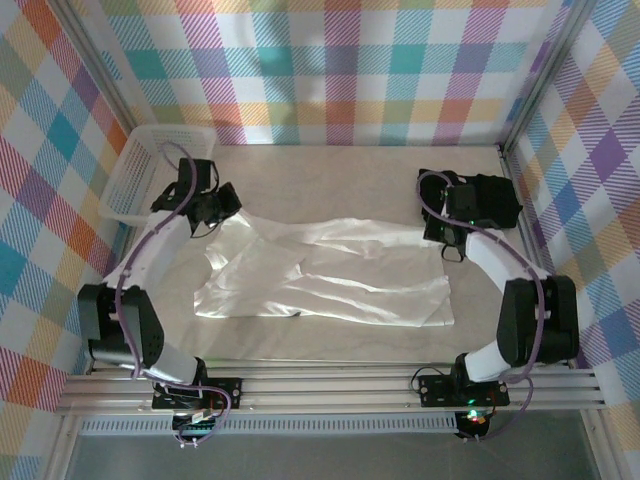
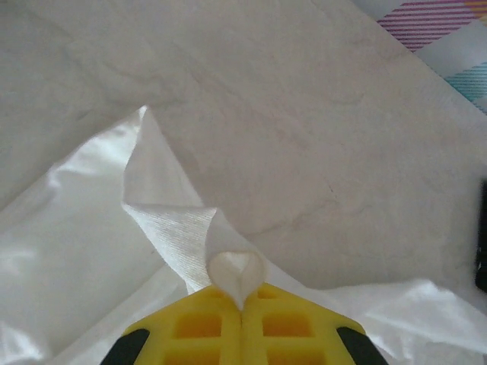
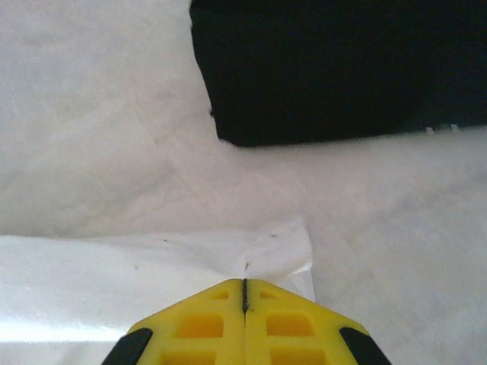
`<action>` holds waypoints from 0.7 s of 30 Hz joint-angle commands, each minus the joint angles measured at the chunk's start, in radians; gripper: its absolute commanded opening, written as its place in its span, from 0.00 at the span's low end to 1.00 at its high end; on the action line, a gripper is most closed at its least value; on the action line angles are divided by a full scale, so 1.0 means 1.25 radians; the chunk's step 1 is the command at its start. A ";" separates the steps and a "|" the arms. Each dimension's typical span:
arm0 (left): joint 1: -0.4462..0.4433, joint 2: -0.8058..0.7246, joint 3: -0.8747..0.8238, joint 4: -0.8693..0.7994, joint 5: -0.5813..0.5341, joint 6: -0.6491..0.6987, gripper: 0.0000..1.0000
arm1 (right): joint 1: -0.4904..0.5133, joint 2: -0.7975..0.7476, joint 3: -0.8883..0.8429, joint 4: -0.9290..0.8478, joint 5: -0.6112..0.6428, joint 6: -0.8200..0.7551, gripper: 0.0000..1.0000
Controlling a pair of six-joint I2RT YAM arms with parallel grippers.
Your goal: Fold the inside-out t-shirt
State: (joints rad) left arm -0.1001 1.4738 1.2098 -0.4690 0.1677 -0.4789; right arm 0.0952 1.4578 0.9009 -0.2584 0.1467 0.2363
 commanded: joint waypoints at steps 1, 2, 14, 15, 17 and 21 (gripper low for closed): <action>0.013 -0.076 -0.046 0.014 0.042 -0.037 0.00 | 0.004 -0.060 -0.051 0.030 0.004 0.040 0.00; 0.014 -0.091 -0.059 0.004 0.049 -0.039 0.00 | 0.004 -0.076 -0.064 0.025 0.004 0.046 0.00; 0.033 -0.225 -0.156 -0.104 0.087 -0.057 0.00 | 0.005 -0.128 -0.113 -0.092 -0.017 0.089 0.00; 0.034 -0.231 -0.158 -0.110 0.089 -0.057 0.00 | 0.005 -0.131 -0.115 -0.098 -0.017 0.091 0.00; 0.037 -0.247 -0.168 -0.112 0.090 -0.059 0.00 | 0.004 -0.139 -0.117 -0.115 -0.012 0.094 0.00; 0.048 -0.275 -0.171 -0.133 0.091 -0.054 0.00 | 0.004 -0.160 -0.119 -0.149 -0.004 0.097 0.00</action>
State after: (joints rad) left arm -0.0593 1.1702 1.0157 -0.5926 0.2668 -0.5541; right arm 0.0952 1.2953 0.7605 -0.3916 0.1387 0.3370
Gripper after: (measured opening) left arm 0.051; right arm 0.064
